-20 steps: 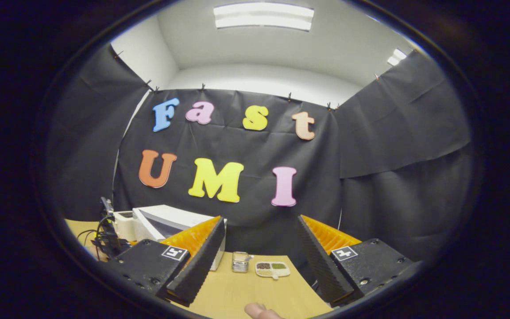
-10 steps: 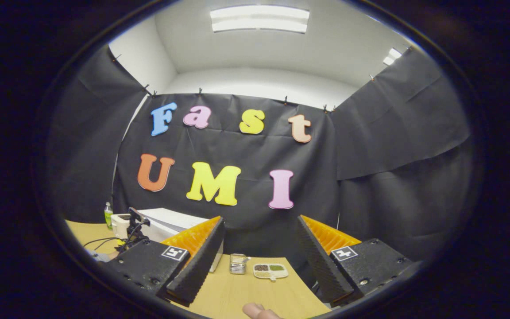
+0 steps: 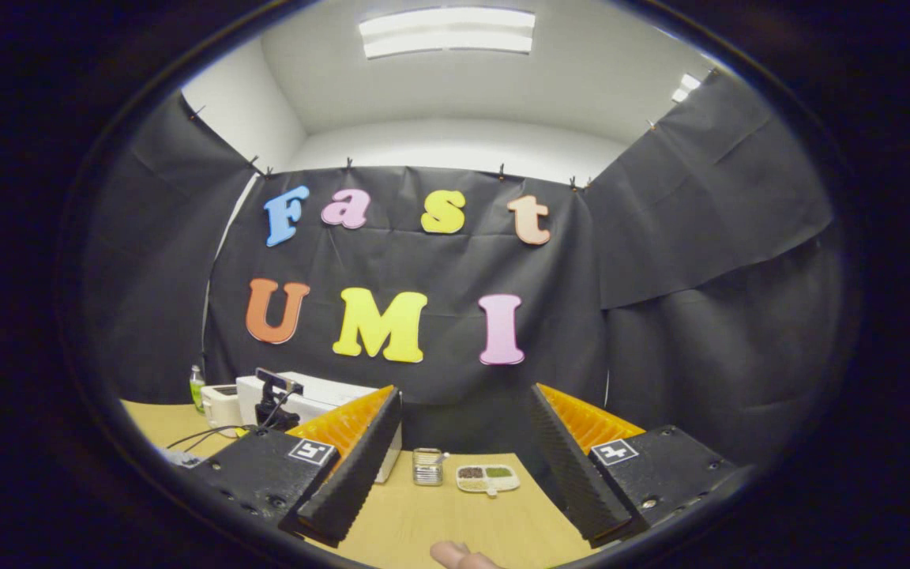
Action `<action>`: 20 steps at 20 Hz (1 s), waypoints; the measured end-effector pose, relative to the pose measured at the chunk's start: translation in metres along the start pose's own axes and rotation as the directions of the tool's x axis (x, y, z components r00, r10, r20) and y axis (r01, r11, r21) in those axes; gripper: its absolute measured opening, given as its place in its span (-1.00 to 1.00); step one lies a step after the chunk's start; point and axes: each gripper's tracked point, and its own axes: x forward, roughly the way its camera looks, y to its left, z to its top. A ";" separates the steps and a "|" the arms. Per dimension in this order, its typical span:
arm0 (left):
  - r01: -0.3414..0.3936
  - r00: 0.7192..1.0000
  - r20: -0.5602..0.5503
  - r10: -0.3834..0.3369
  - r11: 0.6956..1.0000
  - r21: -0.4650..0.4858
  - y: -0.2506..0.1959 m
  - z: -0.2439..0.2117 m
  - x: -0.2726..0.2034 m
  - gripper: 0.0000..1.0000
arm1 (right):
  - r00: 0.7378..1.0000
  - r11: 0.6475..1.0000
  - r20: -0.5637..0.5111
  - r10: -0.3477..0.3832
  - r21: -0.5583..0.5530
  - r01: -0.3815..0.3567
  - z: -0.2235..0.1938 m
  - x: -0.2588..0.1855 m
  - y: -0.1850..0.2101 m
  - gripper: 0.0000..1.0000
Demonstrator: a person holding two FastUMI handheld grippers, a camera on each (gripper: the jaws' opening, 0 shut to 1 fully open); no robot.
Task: Open the microwave oven with the left hand, put the food in, and close the microwave oven.
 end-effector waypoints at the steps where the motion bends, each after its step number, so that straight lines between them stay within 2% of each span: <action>1: -0.009 1.000 -0.028 0.009 1.000 -0.013 -0.001 -0.008 0.005 -1.00 | 1.000 1.000 -0.005 0.001 0.004 -0.001 -0.001 -0.001 -0.002 1.00; 2: -0.014 1.000 -0.011 0.014 1.000 -0.008 -0.003 0.002 -0.004 -0.99 | 1.000 1.000 -0.010 0.000 0.006 0.000 -0.002 -0.004 -0.003 0.92; 3: -0.015 0.999 -0.034 0.015 1.000 -0.002 -0.004 -0.002 -0.007 -1.00 | 1.000 1.000 -0.017 -0.006 0.007 0.007 -0.003 -0.005 -0.006 0.92; 4: -0.011 1.000 -0.024 0.011 1.000 -0.005 -0.004 -0.001 -0.006 -1.00 | 1.000 1.000 -0.024 -0.012 0.007 0.012 -0.004 -0.008 -0.008 1.00; 7: -0.012 0.998 -0.056 0.011 0.999 -0.029 -0.004 -0.009 -0.006 -1.00 | 0.999 1.000 -0.041 -0.020 0.015 0.021 -0.006 -0.016 -0.013 1.00; 11: -0.037 0.987 -0.156 0.035 0.999 -0.011 0.000 -0.036 -0.021 -1.00 | 0.998 0.999 -0.059 -0.031 0.028 0.032 -0.011 -0.026 -0.018 1.00; 16: -0.038 0.985 -0.169 0.026 0.997 -0.070 -0.004 -0.033 -0.062 -0.99 | 0.996 0.999 -0.081 -0.025 0.037 0.028 -0.020 -0.040 -0.016 1.00; 17: -0.046 0.986 -0.165 0.033 0.996 -0.071 -0.004 -0.029 -0.071 -0.75 | 0.996 0.999 -0.088 -0.018 0.039 0.022 -0.023 -0.042 -0.014 1.00; 18: -0.059 0.987 -0.152 0.049 0.996 -0.065 -0.002 -0.025 -0.082 -0.31 | 0.995 0.999 -0.094 -0.012 0.038 0.016 -0.026 -0.044 -0.011 0.92; 19: -0.074 0.988 -0.140 0.066 0.996 -0.054 0.001 -0.018 -0.094 0.72 | 0.995 0.999 -0.102 -0.008 0.037 0.012 -0.029 -0.046 -0.009 1.00; 20: -0.091 0.987 -0.136 0.085 0.995 -0.039 0.003 -0.014 -0.106 0.84 | 0.994 0.999 -0.107 -0.004 0.039 0.009 -0.031 -0.048 -0.006 1.00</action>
